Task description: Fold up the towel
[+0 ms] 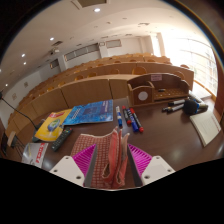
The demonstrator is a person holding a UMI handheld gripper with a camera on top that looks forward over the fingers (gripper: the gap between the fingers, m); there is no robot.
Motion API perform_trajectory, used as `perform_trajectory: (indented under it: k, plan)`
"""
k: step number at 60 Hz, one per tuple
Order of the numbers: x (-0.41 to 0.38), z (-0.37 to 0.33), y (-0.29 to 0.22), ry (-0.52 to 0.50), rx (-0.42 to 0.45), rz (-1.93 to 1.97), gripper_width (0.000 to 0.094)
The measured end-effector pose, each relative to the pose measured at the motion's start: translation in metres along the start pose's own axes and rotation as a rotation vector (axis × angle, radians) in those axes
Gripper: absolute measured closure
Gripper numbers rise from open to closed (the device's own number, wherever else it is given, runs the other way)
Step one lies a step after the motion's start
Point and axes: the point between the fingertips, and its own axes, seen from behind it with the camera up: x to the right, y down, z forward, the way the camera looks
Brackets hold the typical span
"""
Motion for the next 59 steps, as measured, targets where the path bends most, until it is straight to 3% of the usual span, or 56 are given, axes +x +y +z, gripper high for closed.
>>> perform_trajectory:
  k: [3, 5, 26, 40, 59]
  plan:
    - [0.022, -0.001, 0.007, 0.052, -0.008, -0.033, 0.0147]
    - [0.034, -0.006, 0.008, 0.080, -0.007, -0.047, 0.0068]
    - [0.045, -0.140, -0.001, 0.158, 0.042, -0.195, 0.0091]
    - [0.020, -0.222, 0.022, 0.100, 0.047, -0.206, 0.0086]
    - [0.019, -0.268, 0.042, 0.093, 0.062, -0.234, 0.0085]
